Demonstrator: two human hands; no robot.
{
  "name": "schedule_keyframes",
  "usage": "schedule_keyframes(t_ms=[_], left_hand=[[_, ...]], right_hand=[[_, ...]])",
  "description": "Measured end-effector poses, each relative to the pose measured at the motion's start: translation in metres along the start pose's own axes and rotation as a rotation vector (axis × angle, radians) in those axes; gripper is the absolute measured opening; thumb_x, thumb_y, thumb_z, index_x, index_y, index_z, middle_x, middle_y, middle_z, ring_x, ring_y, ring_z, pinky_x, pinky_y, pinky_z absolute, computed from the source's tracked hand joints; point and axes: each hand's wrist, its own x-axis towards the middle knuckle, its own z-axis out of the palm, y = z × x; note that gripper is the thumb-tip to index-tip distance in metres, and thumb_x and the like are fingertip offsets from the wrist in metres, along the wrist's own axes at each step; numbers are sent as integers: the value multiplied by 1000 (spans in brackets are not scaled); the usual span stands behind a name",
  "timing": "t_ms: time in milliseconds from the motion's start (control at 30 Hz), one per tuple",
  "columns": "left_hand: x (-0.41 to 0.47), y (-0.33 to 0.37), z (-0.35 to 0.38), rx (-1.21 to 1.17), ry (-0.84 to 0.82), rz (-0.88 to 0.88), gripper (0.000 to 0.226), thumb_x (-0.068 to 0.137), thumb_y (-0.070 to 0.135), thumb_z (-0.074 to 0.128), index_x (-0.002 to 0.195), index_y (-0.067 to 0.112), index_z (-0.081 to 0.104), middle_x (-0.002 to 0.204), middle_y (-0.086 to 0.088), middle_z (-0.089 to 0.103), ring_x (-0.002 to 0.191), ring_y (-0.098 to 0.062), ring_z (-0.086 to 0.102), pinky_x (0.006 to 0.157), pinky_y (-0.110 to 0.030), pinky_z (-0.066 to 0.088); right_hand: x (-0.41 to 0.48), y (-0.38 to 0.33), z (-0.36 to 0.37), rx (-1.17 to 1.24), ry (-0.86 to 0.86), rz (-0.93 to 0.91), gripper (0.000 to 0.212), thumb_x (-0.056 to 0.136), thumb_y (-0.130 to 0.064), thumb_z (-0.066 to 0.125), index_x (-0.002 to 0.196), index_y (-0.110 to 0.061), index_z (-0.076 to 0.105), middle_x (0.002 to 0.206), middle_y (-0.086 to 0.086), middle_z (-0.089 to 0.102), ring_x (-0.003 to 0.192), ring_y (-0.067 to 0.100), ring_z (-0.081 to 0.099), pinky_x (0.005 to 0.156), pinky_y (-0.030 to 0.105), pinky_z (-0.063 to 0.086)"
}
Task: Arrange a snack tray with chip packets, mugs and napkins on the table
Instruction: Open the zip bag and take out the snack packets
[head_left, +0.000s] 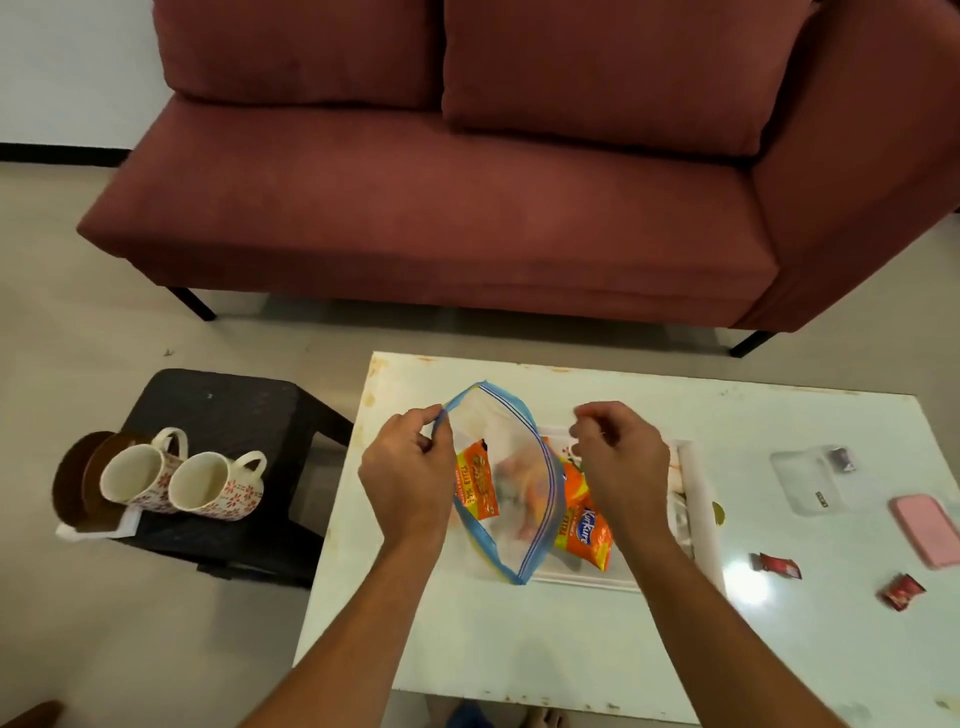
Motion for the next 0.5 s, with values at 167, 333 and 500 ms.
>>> schedule_keyframes(t_ms=[167, 333, 500], left_hand=[[-11, 32, -11, -29, -26, 46, 20, 91, 25, 72, 105, 12, 78, 88, -3, 77, 66, -12, 67, 61, -10, 42], [-17, 47, -19, -108, -38, 85, 21, 89, 28, 73, 104, 15, 79, 84, 2, 77, 63, -10, 67, 57, 1, 38], [-26, 36, -19, -222, -64, 42, 34, 84, 42, 67, 106, 18, 78, 85, 4, 76, 64, -8, 69, 53, 3, 43]], right_hand=[[-29, -56, 37, -180, -614, 249, 37, 88, -19, 57, 123, -18, 68, 120, 3, 71, 109, 22, 67, 93, 41, 59], [-4, -36, 72, -641, -581, 335, 64, 93, -24, 61, 148, -7, 34, 140, 13, 58, 129, 32, 56, 108, 43, 46], [-2, -14, 100, -617, -399, 288, 90, 90, -43, 70, 156, -15, 15, 136, 12, 59, 125, 32, 58, 105, 45, 48]])
